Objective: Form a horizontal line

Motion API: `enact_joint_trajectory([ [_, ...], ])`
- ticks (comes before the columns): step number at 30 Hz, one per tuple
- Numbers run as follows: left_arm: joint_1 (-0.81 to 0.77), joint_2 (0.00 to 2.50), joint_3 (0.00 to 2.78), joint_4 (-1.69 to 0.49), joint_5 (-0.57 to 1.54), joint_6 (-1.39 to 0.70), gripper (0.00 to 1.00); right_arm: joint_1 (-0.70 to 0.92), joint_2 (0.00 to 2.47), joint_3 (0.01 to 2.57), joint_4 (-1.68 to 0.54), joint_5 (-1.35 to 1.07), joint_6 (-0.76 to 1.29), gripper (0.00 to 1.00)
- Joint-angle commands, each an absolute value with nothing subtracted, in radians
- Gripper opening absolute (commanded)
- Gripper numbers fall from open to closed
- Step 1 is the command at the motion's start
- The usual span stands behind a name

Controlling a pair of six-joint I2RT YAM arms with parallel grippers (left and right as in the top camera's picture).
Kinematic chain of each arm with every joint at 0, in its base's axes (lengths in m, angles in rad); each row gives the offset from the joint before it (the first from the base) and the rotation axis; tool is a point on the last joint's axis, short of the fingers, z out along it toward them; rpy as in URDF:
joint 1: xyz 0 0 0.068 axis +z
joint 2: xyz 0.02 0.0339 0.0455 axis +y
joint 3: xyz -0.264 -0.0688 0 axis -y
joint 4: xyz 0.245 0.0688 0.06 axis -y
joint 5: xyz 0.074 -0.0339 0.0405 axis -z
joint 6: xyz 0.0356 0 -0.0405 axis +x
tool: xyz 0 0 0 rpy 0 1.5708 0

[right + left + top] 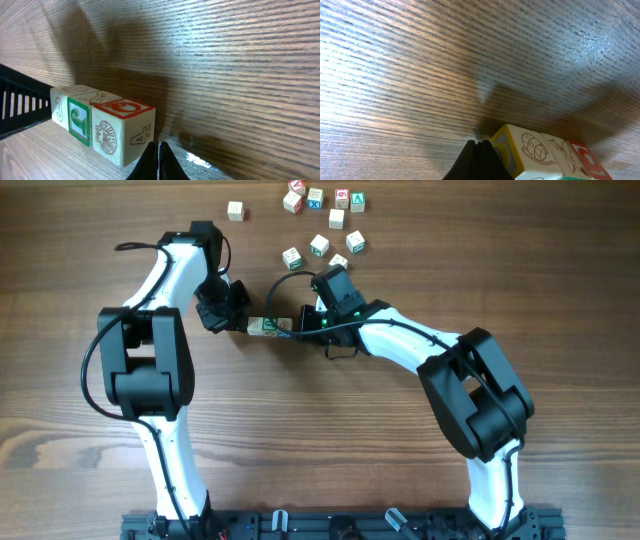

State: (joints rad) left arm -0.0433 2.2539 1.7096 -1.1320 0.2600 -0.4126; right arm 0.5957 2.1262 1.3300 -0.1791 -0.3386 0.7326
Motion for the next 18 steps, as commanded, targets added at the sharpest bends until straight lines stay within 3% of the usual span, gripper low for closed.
enact_joint_trajectory([
  [1,-0.044,2.271,1.704,-1.143,0.273,-0.4,0.04,0.596,2.152,1.321,-0.18,-0.314,0.733,0.05],
  [18,-0.044,2.271,1.704,-1.161,0.273,-0.4,0.04,0.596,2.152,1.321,-0.175,-0.313,0.733,0.05],
])
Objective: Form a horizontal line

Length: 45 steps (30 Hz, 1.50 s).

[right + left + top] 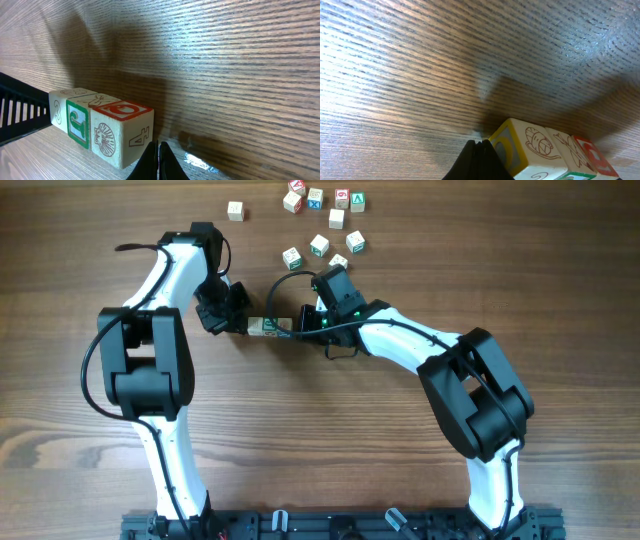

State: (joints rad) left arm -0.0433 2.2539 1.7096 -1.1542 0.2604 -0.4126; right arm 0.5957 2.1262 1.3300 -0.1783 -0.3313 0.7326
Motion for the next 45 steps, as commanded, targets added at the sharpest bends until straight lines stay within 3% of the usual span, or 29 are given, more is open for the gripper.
enact_joint_trajectory([
  [1,-0.044,2.271,1.704,-1.164,0.273,-0.4,0.04,0.596,2.152,1.321,-0.175,-0.313,0.733,0.05],
  [45,-0.044,2.271,1.704,-1.188,0.273,-0.4,0.04,0.596,2.152,1.321,-0.169,-0.313,0.732,0.05],
])
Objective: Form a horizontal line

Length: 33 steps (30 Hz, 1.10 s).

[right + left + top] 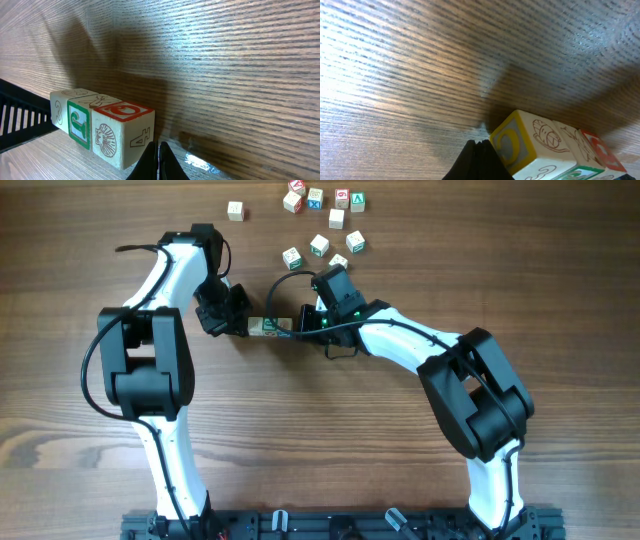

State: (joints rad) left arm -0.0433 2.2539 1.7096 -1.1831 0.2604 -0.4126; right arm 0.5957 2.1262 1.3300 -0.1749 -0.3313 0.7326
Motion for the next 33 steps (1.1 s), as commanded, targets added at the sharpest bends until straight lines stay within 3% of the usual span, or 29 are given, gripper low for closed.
enact_joint_trajectory([
  [1,-0.044,2.271,1.704,-1.188,0.273,-0.4,0.04,0.596,2.152,1.321,-0.169,-0.314,0.732,0.05],
  [33,-0.025,2.271,1.704,-1.183,0.193,-0.398,0.04,0.596,2.152,1.321,-0.113,-0.348,0.709,0.05],
])
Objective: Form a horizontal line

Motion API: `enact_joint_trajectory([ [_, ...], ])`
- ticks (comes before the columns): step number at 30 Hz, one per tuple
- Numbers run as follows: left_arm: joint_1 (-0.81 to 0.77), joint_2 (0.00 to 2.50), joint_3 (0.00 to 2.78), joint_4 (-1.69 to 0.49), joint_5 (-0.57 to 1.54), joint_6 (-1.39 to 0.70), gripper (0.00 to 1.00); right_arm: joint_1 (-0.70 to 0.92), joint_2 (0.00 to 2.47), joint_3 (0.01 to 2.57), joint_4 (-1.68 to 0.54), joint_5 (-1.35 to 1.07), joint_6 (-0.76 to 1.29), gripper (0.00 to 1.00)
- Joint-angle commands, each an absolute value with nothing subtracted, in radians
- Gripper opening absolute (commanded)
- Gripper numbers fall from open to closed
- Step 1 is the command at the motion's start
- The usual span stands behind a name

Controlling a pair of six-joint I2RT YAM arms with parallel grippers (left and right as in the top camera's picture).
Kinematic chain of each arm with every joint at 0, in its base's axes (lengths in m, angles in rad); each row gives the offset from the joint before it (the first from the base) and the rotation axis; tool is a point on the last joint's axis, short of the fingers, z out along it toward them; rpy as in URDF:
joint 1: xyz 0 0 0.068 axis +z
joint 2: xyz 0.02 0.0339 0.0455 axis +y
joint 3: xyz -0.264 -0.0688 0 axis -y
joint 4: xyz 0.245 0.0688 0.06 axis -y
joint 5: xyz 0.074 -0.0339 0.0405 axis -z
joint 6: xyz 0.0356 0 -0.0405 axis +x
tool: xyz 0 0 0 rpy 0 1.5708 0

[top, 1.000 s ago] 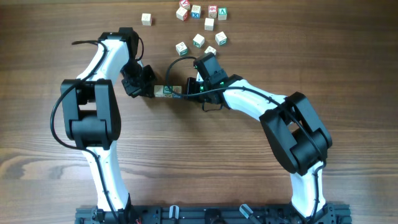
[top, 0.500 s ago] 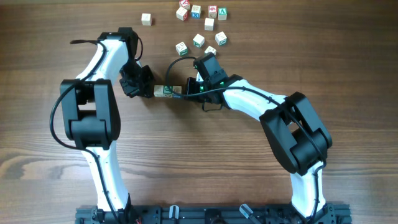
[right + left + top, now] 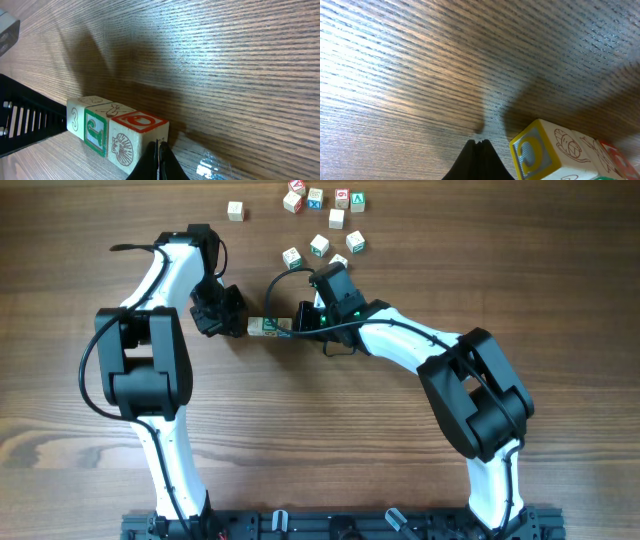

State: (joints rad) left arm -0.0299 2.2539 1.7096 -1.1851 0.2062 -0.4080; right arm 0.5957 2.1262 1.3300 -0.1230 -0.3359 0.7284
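Observation:
A short row of three letter blocks (image 3: 270,327) lies left to right on the wooden table. The left wrist view shows its yellow-faced end block (image 3: 535,155); my left gripper (image 3: 477,145) is shut and stands a small gap off that face. In the right wrist view the row runs from a "3" block (image 3: 75,117) through a green block (image 3: 97,132) to a red-topped block (image 3: 137,121). My right gripper (image 3: 157,146) is shut with its tips against the red block's end. Overhead, the left gripper (image 3: 238,323) and right gripper (image 3: 299,323) flank the row.
Several loose letter blocks lie toward the far edge: one alone (image 3: 235,211), a cluster (image 3: 325,198) and a few nearer ones (image 3: 319,245) just behind the right arm. Both arms reach in over the table's middle.
My left gripper has drawn back to the left, leaving a gap to the yellow end block it was touching. The right gripper stays shut at the red block's end.
At each earlier moment both grippers were shut and pressed against opposite ends of the three-block row, which stayed put and packed tight. Now the left gripper stands off the yellow end, and the right one still meets the red end.

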Motion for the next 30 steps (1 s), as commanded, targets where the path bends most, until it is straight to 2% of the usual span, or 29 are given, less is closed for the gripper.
enact_joint_trajectory([
  [1,-0.025,2.271,1.704,-1.183,0.193,-0.398,0.04,0.596,2.152,1.321,-0.112,-0.348,0.709,0.05],
  [30,-0.025,2.271,1.704,-1.185,0.193,-0.398,0.04,0.596,2.152,1.321,-0.139,-0.287,0.707,0.04],
])
